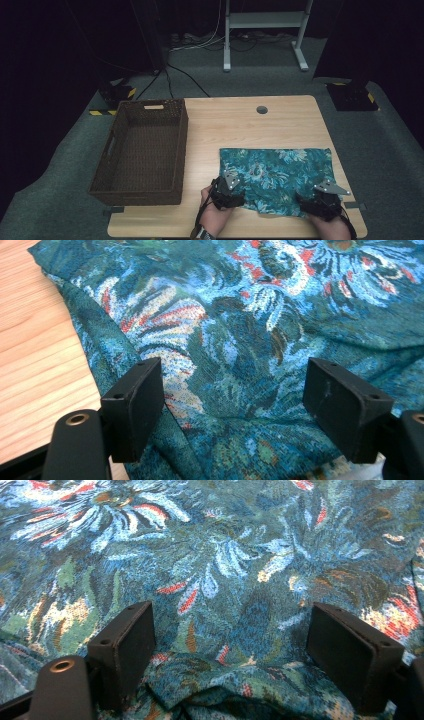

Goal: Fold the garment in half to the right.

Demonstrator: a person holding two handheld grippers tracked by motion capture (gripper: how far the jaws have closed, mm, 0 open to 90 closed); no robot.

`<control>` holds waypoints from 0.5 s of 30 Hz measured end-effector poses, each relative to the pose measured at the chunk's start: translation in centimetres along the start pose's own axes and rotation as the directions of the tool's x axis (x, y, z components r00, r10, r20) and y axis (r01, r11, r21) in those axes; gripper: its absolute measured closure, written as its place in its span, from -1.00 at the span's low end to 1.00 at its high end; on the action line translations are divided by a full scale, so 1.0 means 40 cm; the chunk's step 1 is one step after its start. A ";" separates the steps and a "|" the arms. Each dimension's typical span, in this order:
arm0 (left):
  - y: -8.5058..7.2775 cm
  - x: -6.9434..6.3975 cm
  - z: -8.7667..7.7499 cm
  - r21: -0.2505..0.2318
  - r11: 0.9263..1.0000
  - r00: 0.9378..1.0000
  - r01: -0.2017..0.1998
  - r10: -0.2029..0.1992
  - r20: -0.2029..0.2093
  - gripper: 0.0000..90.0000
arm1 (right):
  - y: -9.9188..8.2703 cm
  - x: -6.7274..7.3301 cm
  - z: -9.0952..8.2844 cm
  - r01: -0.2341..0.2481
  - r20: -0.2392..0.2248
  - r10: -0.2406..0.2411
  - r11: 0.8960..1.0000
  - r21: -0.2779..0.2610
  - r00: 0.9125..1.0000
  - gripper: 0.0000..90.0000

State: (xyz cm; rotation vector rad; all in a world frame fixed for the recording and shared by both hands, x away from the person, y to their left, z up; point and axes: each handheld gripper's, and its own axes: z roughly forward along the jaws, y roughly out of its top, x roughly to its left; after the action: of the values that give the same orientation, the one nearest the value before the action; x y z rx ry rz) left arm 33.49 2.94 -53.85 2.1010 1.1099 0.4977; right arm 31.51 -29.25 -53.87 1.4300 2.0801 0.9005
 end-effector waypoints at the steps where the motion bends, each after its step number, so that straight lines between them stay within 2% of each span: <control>1: 0.006 -0.011 0.005 0.002 1.000 1.000 -0.010 0.010 0.009 -0.46 | -0.003 -0.019 -0.004 -0.013 0.010 0.013 1.000 0.003 1.000 -0.58; 7: 0.024 -0.051 0.020 0.009 0.999 0.998 -0.042 0.042 0.041 -0.46 | -0.008 -0.057 -0.010 -0.036 0.036 0.036 0.999 0.004 0.999 -0.59; 15: 0.025 -0.103 0.023 -0.005 0.997 0.993 -0.080 0.080 0.081 -0.46 | -0.023 -0.102 -0.027 -0.072 0.069 0.072 0.997 0.006 0.995 -0.62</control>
State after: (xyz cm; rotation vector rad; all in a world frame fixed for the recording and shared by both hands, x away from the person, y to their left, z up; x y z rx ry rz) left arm 32.29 -1.23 -53.81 2.1519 0.9820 0.4466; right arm 31.64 -33.54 -53.80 1.5273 1.9958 0.8596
